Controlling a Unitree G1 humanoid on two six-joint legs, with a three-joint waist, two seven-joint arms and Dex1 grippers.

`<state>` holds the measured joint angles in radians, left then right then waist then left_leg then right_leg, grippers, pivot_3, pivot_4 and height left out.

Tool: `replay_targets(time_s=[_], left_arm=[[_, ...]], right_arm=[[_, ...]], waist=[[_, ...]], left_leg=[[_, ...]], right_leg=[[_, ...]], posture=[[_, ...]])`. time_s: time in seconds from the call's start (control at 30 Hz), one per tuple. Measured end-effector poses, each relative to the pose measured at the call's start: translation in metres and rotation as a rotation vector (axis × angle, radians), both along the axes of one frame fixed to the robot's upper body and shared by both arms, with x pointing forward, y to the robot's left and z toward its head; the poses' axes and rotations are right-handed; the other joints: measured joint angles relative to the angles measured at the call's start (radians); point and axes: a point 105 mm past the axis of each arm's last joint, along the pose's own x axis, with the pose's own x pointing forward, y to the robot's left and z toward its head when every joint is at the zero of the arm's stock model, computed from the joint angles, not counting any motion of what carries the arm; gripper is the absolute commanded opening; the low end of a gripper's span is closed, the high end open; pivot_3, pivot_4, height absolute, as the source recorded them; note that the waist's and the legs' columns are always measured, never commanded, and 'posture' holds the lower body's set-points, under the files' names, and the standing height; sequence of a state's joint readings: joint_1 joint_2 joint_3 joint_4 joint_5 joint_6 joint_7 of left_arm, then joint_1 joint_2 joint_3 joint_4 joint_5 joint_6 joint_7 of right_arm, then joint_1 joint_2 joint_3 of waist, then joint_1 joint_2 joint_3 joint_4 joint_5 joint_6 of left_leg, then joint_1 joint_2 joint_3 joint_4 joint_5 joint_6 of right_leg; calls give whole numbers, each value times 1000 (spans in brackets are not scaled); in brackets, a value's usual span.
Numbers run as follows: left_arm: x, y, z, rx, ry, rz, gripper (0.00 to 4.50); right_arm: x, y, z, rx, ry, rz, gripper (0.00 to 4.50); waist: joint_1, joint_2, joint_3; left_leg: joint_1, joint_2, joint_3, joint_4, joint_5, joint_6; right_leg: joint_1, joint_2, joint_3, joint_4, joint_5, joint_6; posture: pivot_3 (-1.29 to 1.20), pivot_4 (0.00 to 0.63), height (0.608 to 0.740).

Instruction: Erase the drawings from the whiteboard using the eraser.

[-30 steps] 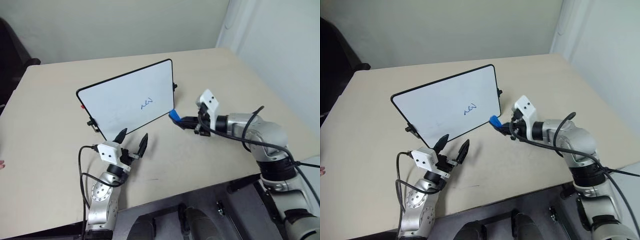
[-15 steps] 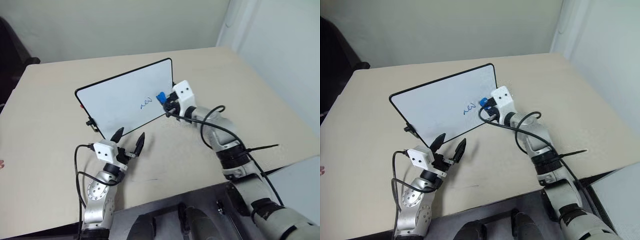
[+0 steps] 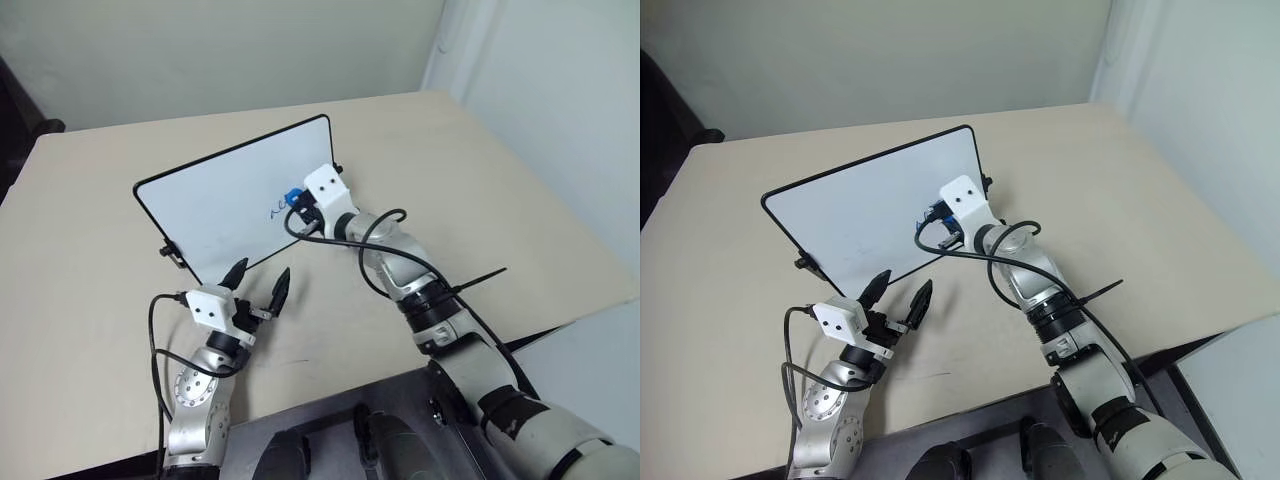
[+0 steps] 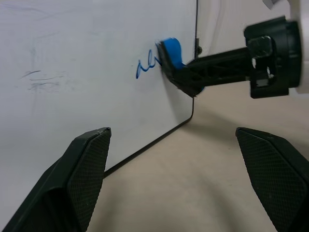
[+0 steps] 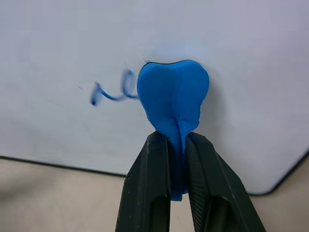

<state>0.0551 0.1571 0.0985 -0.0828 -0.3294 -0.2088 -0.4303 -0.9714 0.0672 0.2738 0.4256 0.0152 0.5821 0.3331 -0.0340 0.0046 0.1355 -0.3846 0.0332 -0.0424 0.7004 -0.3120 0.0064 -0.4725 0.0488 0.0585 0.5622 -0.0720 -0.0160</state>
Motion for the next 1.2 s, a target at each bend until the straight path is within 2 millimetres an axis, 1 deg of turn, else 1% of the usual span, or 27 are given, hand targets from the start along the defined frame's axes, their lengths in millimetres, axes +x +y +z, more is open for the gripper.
replay_targets(time_s=[0.07,0.27,0.4,0.5,0.73,0.93,1.07,1.2], left_arm=[[-1,0,-1,-1,3,1,4500],[-2,-2,2,-1,-8,0,4500],[-3,-2,2,0,-9,2,4500],[-3,-2,2,0,-6,3,4500],[-4,-2,2,1,-7,3,4500],[-4,-2,2,2,-7,1,4500],[-3,-3,2,2,-7,-2,4500],[-3,-3,2,2,-9,-4,4500]], right_arm=[[-3,7,0,-9,-12,17,215],[-16,31,-1,-31,-35,97,215],[-22,38,-1,-50,-43,143,215],[-22,39,-2,-54,-41,147,215],[-8,34,-5,-50,-10,86,215],[20,5,-15,-16,60,-116,215],[27,-5,-18,-1,79,-168,215],[27,-5,-18,4,82,-170,215]], waist=[[-3,0,0],[-7,0,0],[-7,0,0],[-7,0,0],[-5,0,0],[-3,0,0],[-3,0,0],[-5,0,0]], left_leg=[[0,0,0,0,0,0],[1,0,0,1,1,0],[1,0,0,1,1,0],[1,0,0,1,1,0],[1,0,0,2,3,1],[2,-1,-2,2,4,2],[2,-1,-3,2,4,2],[2,-1,-3,2,4,1]], right_leg=[[-1,0,0,1,-2,3],[-4,0,0,8,-3,2],[-4,0,0,10,-4,1],[-4,0,0,10,-4,1],[-3,0,0,11,-3,0],[-3,0,0,11,-2,-2],[-3,0,-1,11,-2,-2],[-4,0,-1,11,-1,-2]], posture=[[0,150,740],[0,150,740],[0,150,740],[0,150,740],[0,150,740],[0,150,740],[0,150,740],[0,150,740]])
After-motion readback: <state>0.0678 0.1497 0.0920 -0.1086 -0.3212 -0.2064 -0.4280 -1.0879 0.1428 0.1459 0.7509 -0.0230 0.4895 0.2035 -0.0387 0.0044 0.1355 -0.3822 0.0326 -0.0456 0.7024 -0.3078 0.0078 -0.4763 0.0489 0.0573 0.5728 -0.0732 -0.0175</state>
